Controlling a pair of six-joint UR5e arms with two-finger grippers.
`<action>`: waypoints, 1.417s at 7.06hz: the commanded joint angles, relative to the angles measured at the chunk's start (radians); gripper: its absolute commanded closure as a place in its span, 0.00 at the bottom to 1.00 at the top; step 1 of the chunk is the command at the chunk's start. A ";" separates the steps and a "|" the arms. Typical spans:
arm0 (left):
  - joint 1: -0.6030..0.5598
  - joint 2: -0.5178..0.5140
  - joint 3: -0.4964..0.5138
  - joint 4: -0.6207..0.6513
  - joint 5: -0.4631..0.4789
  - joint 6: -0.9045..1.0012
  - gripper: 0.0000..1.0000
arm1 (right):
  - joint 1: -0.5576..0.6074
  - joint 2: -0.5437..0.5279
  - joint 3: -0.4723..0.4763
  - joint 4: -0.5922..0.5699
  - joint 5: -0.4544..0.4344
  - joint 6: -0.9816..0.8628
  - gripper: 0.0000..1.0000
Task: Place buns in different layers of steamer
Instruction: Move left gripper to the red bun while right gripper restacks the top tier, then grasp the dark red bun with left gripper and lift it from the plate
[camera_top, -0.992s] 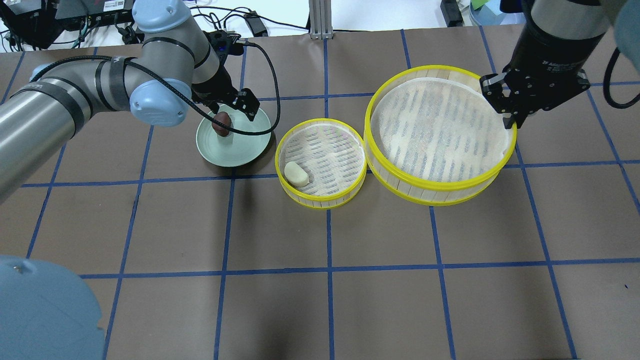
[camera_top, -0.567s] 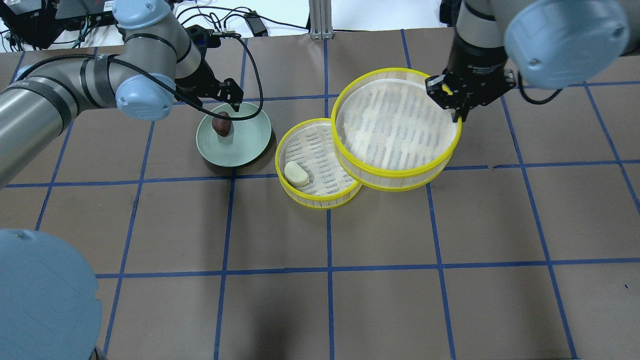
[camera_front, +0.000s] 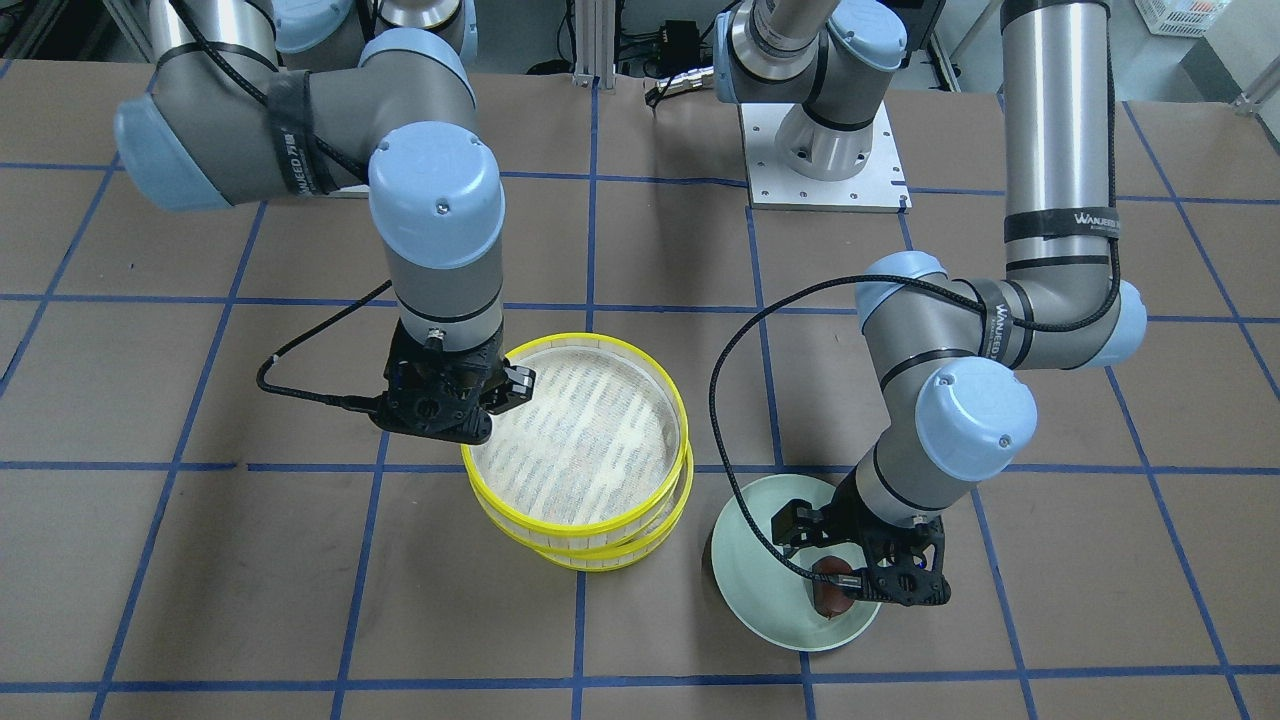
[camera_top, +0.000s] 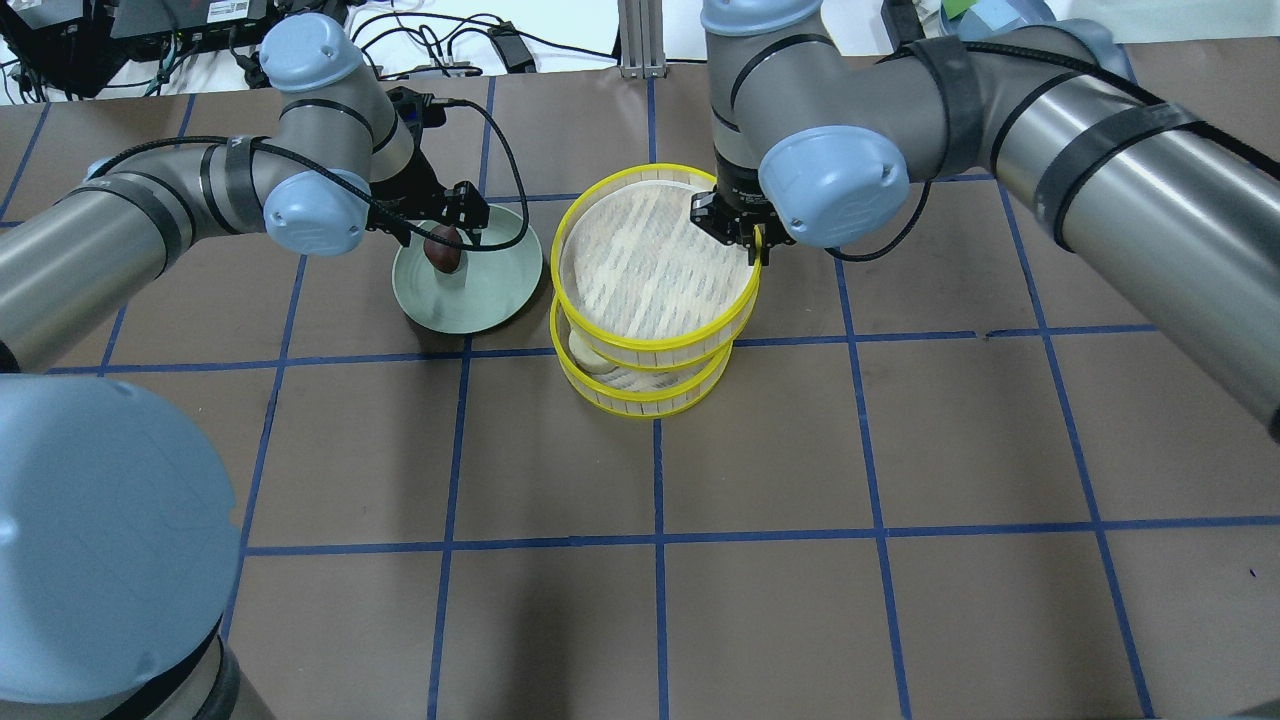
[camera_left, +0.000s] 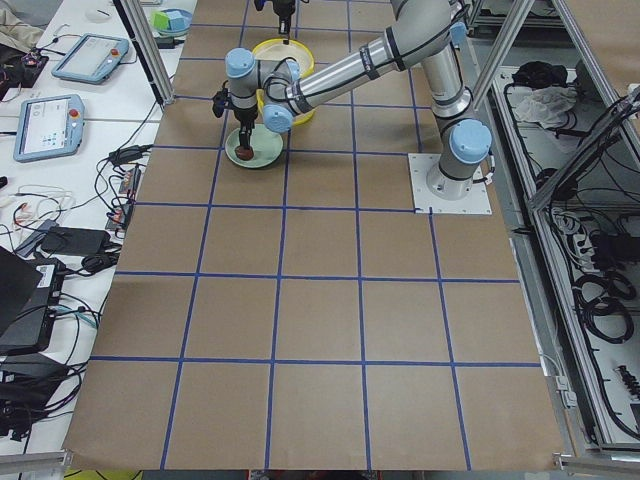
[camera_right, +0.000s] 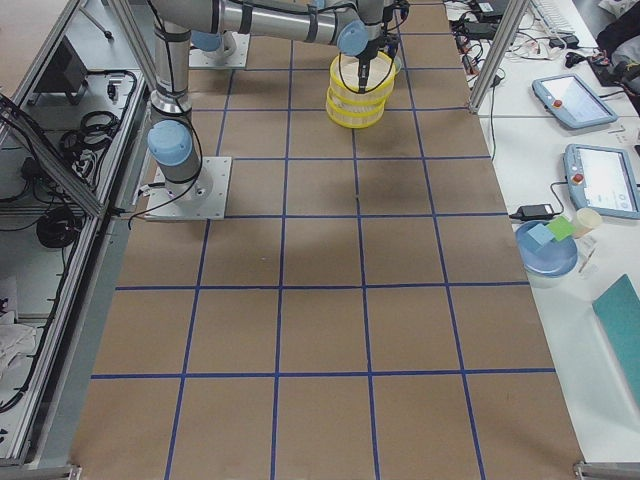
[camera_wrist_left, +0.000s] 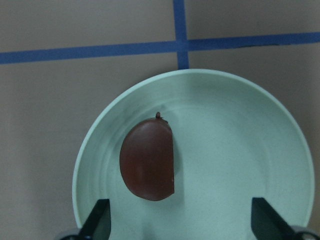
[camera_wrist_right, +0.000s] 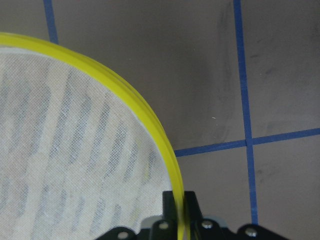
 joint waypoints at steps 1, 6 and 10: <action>0.000 -0.040 -0.001 0.069 0.028 0.008 0.00 | 0.012 0.028 0.000 -0.005 0.001 0.009 1.00; 0.001 -0.071 0.002 0.088 0.030 0.054 0.77 | 0.032 0.045 0.011 -0.008 0.001 0.012 1.00; 0.007 -0.021 0.007 0.083 0.027 0.060 1.00 | 0.032 0.057 0.011 -0.015 -0.002 0.005 1.00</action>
